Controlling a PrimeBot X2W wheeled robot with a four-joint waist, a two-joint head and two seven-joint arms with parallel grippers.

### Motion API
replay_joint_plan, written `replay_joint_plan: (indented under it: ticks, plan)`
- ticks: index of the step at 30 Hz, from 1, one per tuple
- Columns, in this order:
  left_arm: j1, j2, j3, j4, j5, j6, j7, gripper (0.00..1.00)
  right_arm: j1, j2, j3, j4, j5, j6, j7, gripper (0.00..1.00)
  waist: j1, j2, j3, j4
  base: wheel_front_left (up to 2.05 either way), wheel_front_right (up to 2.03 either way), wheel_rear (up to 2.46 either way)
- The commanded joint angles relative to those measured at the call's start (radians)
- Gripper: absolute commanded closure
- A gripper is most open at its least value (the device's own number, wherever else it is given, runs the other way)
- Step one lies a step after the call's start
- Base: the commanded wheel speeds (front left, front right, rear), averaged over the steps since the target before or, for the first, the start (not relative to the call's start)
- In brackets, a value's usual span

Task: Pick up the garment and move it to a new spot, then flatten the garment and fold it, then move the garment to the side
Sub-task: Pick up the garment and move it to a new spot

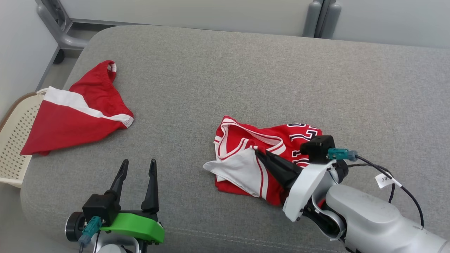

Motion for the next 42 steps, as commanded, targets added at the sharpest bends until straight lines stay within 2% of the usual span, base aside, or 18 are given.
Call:
replay_joint_plan:
  ticks: [1,10,21,22,23,24,25,35,42]
  plan:
    - [0.005,0.002,0.003,0.003,0.001,0.0,0.001,0.0,0.018,-0.008,0.019,-0.027,0.009,0.0,-0.003,1.0,0.0,-0.0001,-0.001,0.0,0.0,0.0,0.0]
    - [0.009,0.002,-0.001,0.007,0.004,-0.003,0.001,0.0,0.04,-0.005,0.097,-0.081,0.034,0.0,0.008,1.0,0.0,-0.0001,-0.007,0.004,0.0,0.0,0.0]
    - [0.008,0.002,-0.008,0.013,0.005,-0.004,0.001,0.0,0.059,0.025,0.168,-0.04,0.051,0.0,0.029,1.0,0.0,-0.0001,-0.018,0.012,0.0,0.0,0.0]
    - [0.009,0.002,-0.009,0.014,0.005,-0.004,0.001,0.0,0.061,0.028,0.172,-0.036,0.052,0.0,0.035,0.87,0.0,-0.0001,-0.019,0.013,0.0,0.0,0.0]
    - [0.01,0.002,-0.01,0.014,0.005,-0.005,0.001,0.0,0.063,0.031,0.175,-0.035,0.058,0.0,0.04,0.63,0.0,-0.0001,-0.019,0.014,0.0,0.0,0.0]
    - [0.011,0.002,-0.01,0.014,0.005,-0.004,0.001,0.0,0.066,0.032,0.177,-0.036,0.067,0.0,0.046,0.17,0.0,-0.0001,-0.02,0.015,0.0,0.0,0.0]
    - [0.012,0.002,-0.01,0.014,0.006,-0.004,0.001,0.0,0.07,0.03,0.179,-0.041,0.074,0.0,0.057,0.0,0.0,-0.0001,-0.021,0.016,0.0,0.0,0.0]
    - [0.027,0.002,-0.007,0.011,0.009,-0.003,0.001,0.0,0.055,-0.026,0.181,-0.139,0.163,0.0,0.022,0.0,0.0,-0.0001,-0.032,0.008,0.0,0.0,0.0]
    - [0.027,0.002,-0.003,0.003,0.011,-0.003,0.001,0.0,0.042,-0.059,0.119,-0.119,0.138,0.0,-0.003,0.0,0.0,-0.0001,-0.026,0.002,0.0,0.0,0.0]
